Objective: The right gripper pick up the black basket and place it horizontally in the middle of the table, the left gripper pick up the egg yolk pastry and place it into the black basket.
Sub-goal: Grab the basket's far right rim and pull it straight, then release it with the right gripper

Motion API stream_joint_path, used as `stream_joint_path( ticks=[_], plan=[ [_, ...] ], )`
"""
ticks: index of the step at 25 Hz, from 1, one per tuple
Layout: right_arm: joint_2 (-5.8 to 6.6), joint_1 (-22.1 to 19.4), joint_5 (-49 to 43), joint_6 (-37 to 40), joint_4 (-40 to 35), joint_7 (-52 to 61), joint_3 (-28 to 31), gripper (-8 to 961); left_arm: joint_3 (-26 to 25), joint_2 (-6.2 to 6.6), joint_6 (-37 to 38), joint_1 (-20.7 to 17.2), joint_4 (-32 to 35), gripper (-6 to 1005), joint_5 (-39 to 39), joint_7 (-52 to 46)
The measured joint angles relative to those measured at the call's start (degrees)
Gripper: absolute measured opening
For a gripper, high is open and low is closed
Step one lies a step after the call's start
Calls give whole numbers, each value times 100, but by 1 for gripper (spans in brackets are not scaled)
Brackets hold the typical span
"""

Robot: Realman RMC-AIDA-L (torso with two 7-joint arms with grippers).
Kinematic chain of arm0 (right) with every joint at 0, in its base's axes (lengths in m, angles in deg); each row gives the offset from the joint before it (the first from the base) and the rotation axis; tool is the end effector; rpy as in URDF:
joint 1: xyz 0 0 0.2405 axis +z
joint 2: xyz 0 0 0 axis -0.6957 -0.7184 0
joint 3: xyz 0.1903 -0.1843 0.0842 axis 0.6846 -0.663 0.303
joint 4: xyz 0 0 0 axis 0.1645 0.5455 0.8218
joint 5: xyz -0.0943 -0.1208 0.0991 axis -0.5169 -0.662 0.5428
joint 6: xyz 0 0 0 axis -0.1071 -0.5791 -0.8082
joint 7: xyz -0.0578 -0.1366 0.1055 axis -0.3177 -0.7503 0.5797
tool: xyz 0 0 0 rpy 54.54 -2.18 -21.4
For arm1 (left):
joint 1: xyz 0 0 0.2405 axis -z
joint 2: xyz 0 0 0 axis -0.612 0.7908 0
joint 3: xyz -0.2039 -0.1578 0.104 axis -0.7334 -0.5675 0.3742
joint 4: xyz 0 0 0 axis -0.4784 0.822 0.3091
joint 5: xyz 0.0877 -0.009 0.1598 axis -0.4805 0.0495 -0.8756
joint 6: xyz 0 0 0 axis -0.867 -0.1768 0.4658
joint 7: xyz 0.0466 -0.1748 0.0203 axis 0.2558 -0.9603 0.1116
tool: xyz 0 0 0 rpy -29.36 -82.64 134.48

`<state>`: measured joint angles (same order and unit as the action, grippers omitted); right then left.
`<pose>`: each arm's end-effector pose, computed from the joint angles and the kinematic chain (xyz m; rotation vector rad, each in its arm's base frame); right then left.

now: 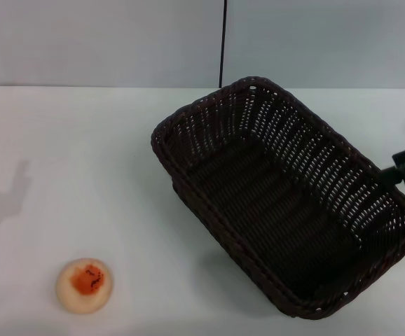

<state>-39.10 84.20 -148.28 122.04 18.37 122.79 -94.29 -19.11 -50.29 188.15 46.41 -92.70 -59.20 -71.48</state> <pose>0.2558 0.3433 0.0392 -2.7781 1.1794 0.0013 -0.3104 0.2190 0.0652 -1.3637 -0.4627 -1.4154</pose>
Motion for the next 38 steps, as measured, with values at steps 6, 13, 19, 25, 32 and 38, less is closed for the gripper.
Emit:
stream_joint_path(
  ticks=[6,13,19,25,32,38],
  plan=[
    [-50,64,-199,-362,188,174,-410,715,-5,-6,-35,-20,-2,681,14,0],
    [-84,143,-206,-628,608,194,-812,715,-8,-8,-36,-10,-16,681,16,-13],
    [-160,151,-224,-836,722,197,-1101,676,-22,-8,-42,-1,-18,681,15,-93],
    [-161,140,-219,-869,674,244,-1058,505,-27,-8,-46,1,-18,681,16,-97],
    [-167,121,-193,-873,598,245,-1060,265,-27,-8,-52,-14,-18,681,16,-97],
    [-202,81,-152,-835,417,218,-994,211,-27,-8,-53,-15,-18,681,16,-97]
  ],
)
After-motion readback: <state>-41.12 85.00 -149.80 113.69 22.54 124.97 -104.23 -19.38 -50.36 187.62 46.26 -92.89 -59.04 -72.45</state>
